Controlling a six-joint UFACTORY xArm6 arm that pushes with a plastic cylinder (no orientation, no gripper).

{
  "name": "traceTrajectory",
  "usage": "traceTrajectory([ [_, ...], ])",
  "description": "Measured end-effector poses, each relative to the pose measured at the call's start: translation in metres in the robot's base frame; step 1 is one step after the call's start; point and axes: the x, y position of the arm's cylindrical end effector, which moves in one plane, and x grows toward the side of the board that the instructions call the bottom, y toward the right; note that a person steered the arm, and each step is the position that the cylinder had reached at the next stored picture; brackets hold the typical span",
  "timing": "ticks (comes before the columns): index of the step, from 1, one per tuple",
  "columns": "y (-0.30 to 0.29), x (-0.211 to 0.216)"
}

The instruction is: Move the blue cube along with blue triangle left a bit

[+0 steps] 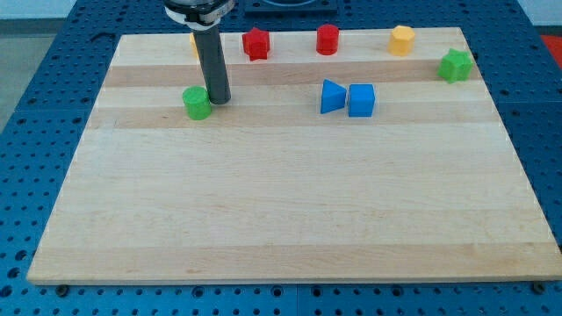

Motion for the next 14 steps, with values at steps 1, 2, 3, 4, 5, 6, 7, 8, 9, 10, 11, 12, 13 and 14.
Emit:
traceTrajectory([
  [1,0.031,0.03],
  [2,0.015,0.057],
  [3,0.047,0.058],
  [4,0.113,0.058],
  [5,0.173,0.058],
  [6,0.21,0.057],
  [7,0.242,0.057],
  [8,0.266,0.057],
  [9,0.275,0.052],
  [10,0.277,0.036],
  [11,0.277,0.023],
  [12,0.258,0.023],
  [13,0.239,0.022],
  [14,0.221,0.019],
])
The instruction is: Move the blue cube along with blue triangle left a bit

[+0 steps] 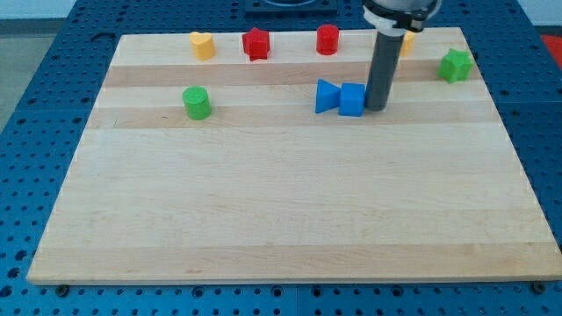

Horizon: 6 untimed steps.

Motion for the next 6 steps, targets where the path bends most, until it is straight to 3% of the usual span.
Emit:
traceTrajectory([
  [6,-0.077,-0.013],
])
